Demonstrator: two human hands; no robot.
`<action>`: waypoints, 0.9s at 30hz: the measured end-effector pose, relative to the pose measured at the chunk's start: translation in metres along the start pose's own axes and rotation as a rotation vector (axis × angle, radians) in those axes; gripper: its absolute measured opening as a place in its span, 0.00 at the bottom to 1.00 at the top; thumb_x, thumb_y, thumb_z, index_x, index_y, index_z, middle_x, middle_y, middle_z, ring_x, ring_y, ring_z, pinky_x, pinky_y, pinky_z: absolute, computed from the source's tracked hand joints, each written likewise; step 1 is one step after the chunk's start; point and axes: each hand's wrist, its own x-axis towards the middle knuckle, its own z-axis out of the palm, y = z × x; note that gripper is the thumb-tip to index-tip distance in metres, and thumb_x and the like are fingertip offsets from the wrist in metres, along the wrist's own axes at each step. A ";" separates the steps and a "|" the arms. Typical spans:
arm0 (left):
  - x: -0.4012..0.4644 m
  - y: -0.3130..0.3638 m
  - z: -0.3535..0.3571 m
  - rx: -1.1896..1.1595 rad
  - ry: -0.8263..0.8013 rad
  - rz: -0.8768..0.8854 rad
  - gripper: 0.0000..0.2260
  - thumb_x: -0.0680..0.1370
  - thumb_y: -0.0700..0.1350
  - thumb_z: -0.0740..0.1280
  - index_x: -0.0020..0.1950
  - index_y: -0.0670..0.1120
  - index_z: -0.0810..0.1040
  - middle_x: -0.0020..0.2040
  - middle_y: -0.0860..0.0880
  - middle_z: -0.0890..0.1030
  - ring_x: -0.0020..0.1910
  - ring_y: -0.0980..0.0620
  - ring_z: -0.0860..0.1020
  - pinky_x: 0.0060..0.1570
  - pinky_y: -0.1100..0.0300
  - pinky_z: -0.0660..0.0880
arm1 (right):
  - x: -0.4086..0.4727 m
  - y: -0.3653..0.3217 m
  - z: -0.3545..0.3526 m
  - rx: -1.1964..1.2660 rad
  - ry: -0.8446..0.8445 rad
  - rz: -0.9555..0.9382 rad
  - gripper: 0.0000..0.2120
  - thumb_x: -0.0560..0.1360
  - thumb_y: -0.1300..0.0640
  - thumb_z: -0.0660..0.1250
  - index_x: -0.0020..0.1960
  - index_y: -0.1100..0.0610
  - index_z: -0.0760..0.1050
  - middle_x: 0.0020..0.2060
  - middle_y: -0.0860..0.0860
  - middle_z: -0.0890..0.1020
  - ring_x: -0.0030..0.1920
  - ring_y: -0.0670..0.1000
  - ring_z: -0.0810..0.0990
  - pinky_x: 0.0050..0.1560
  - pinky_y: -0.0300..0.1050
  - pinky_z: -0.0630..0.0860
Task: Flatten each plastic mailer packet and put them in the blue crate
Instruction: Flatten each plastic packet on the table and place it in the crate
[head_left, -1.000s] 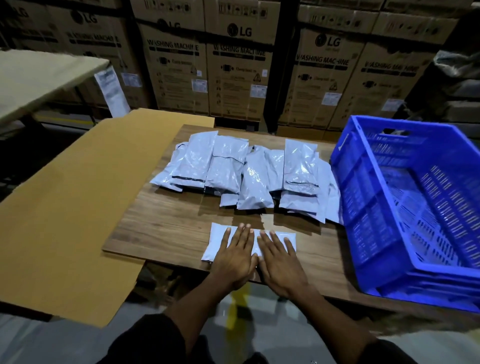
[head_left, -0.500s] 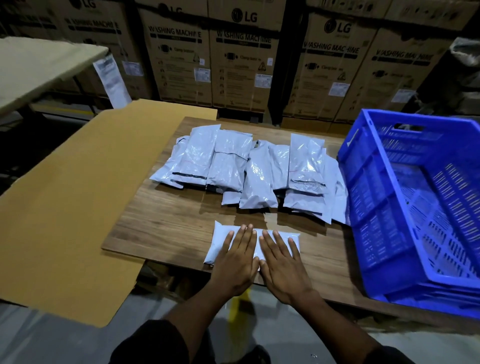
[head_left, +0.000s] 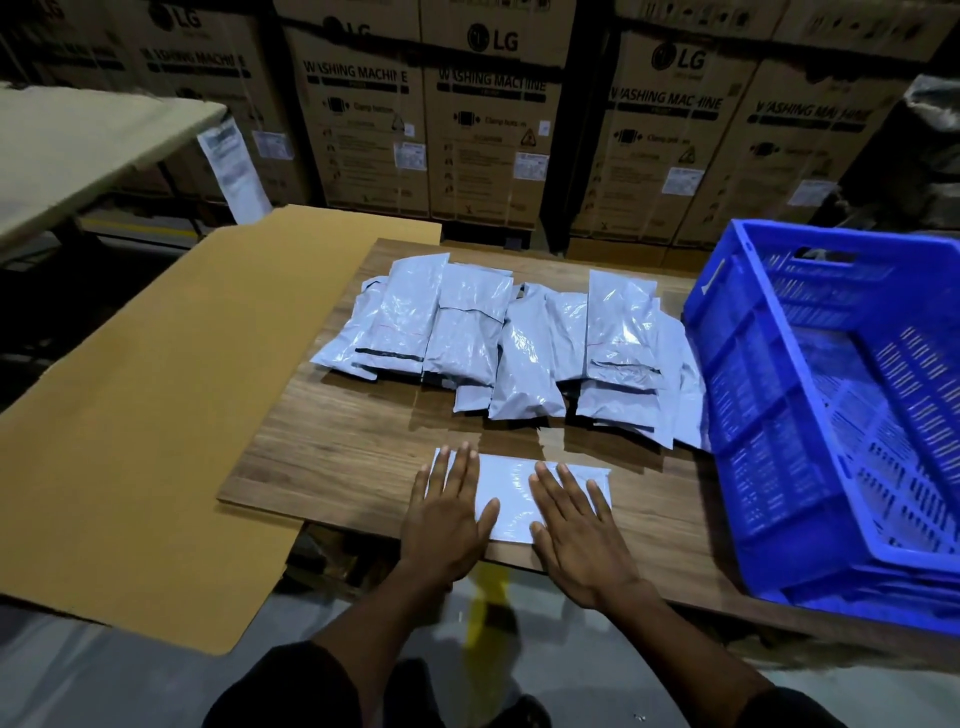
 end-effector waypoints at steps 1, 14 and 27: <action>0.000 0.001 -0.001 0.004 -0.011 0.002 0.31 0.81 0.60 0.52 0.80 0.44 0.62 0.80 0.46 0.62 0.79 0.43 0.60 0.75 0.43 0.57 | 0.000 -0.001 -0.001 0.005 -0.001 0.001 0.29 0.83 0.43 0.44 0.81 0.52 0.52 0.81 0.47 0.49 0.80 0.49 0.44 0.76 0.56 0.45; -0.003 0.003 0.004 0.041 -0.020 0.033 0.26 0.81 0.55 0.52 0.78 0.51 0.66 0.80 0.46 0.63 0.77 0.36 0.62 0.71 0.35 0.61 | 0.031 -0.046 -0.005 0.055 -0.037 0.053 0.28 0.83 0.43 0.43 0.81 0.51 0.53 0.80 0.48 0.54 0.80 0.52 0.52 0.75 0.58 0.43; 0.000 0.006 -0.003 0.012 0.040 0.052 0.26 0.82 0.56 0.52 0.77 0.46 0.68 0.78 0.44 0.66 0.77 0.36 0.63 0.72 0.32 0.51 | -0.014 0.030 -0.031 0.065 -0.211 0.310 0.35 0.80 0.33 0.37 0.81 0.50 0.39 0.79 0.46 0.35 0.79 0.51 0.33 0.75 0.63 0.36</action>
